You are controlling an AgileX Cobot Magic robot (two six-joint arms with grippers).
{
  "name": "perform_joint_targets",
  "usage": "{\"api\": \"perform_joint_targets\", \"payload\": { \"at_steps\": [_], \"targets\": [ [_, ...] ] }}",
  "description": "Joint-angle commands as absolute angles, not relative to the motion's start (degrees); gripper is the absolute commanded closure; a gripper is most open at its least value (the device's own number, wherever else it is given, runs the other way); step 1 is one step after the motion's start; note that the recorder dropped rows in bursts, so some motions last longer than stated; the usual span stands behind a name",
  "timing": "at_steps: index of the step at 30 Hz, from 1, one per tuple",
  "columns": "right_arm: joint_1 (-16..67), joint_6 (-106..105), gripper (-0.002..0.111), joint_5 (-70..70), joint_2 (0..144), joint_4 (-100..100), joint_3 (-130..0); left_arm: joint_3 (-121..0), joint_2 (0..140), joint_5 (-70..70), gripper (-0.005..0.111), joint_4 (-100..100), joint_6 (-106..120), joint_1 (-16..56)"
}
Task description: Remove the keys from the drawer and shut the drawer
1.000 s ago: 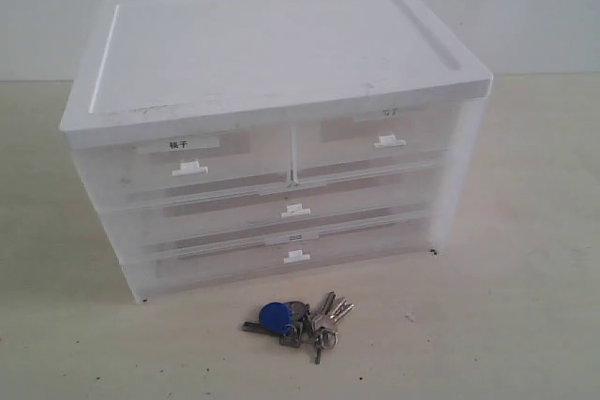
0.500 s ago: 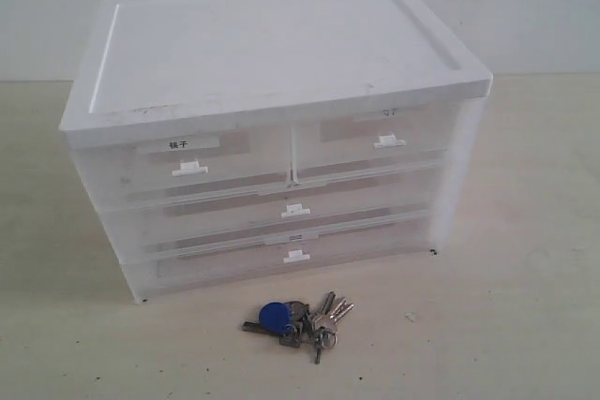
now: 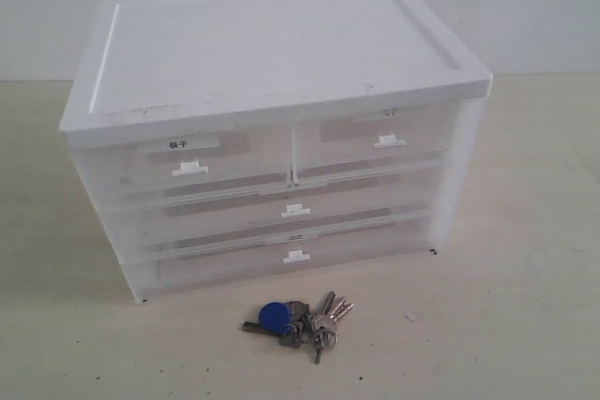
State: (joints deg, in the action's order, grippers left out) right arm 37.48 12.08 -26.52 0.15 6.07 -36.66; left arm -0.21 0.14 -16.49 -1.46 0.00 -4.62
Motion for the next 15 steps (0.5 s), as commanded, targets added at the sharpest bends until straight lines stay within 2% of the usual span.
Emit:
{"api": "perform_joint_targets", "payload": {
  "at_steps": [1,8,15],
  "targets": [
    [27.45,6.98,0.108,-20.28,0.00,1.64,-33.80,0.00,0.00,-16.25,0.092,-1.48,0.00,-4.73],
    [17.04,4.42,0.108,-19.35,0.00,1.86,-29.81,0.00,0.00,-16.25,0.092,-1.48,0.00,-4.73],
    [15.24,5.50,0.108,-12.61,0.00,1.86,-22.43,0.00,0.00,-16.25,0.092,-1.48,0.00,-4.73]
  ]
}}
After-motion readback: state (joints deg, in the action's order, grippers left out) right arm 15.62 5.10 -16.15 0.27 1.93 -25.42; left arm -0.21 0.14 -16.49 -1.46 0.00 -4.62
